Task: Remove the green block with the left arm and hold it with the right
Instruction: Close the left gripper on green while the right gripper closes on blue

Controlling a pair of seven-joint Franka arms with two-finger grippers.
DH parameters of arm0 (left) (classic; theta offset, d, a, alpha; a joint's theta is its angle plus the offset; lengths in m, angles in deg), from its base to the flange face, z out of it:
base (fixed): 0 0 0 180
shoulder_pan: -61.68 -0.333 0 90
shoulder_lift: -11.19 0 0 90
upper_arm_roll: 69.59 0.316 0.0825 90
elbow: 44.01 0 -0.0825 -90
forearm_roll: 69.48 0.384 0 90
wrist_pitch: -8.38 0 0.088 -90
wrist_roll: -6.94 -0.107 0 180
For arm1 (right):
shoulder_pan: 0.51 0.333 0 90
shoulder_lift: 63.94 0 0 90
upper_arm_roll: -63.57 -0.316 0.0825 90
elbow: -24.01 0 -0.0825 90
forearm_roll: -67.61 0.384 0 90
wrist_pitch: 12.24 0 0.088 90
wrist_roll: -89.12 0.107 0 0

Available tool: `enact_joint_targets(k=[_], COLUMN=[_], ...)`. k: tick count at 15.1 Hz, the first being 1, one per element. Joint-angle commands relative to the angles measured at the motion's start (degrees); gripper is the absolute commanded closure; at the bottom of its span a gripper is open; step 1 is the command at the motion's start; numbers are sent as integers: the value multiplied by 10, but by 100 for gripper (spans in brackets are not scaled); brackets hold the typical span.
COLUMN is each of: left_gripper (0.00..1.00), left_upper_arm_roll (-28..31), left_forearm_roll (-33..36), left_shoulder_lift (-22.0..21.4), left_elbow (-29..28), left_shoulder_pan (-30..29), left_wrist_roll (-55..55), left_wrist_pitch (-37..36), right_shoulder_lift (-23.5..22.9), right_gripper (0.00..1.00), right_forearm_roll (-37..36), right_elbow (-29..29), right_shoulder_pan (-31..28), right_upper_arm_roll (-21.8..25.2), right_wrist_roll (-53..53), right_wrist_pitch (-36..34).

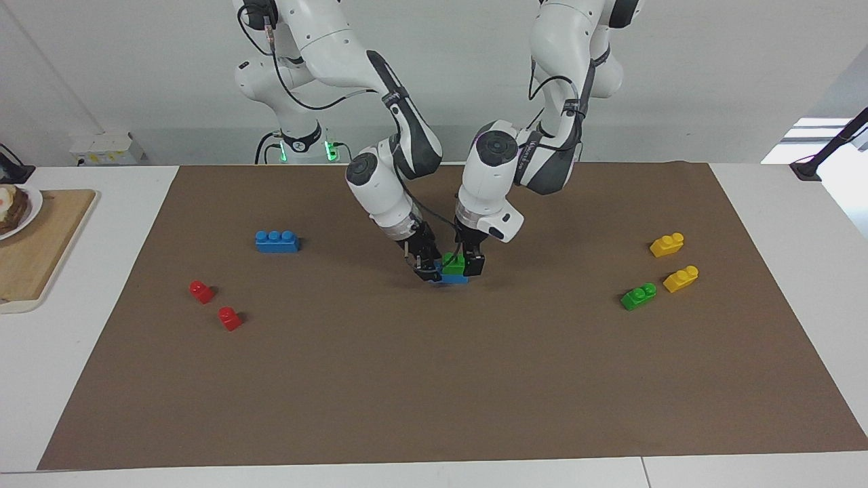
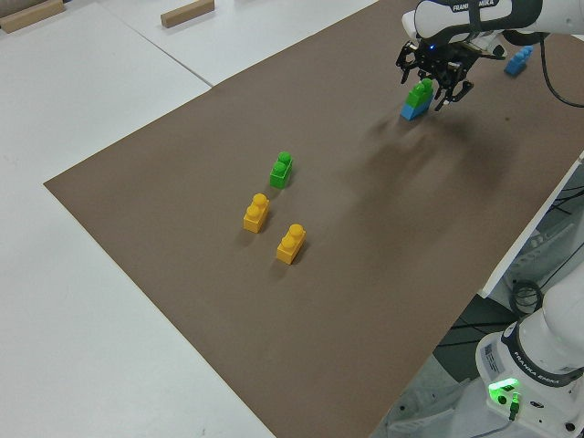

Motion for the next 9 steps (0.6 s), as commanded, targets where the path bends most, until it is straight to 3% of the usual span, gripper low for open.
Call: enact_joint_targets(k=[1, 3, 4, 7, 9], left_gripper=[0, 0, 0, 0, 0], left_upper_arm_roll=[8, 8, 8, 8, 8], left_forearm_roll=[22, 23, 23, 23, 23], left_shoulder_lift=[13, 20, 21, 21, 21], left_elbow=[-1, 0, 0, 0, 2], left_shoulder_pan=[12, 13, 18, 24, 25], left_wrist_roll=[22, 33, 33, 34, 34], left_wrist_pitch=[12, 17, 17, 16, 14], right_shoulder_lift=[0, 0, 0, 0, 0], right_gripper=[30, 33, 44, 100, 100], right_forearm_roll=[20, 20, 20, 20, 21], right_elbow=[10, 12, 12, 13, 12], right_shoulder_pan=[2, 2, 1, -1, -2], right_upper_arm_roll=[0, 0, 0, 0, 0], right_wrist_roll=[-4, -4, -3, -2, 1], right_wrist_pitch=[18, 20, 22, 22, 22])
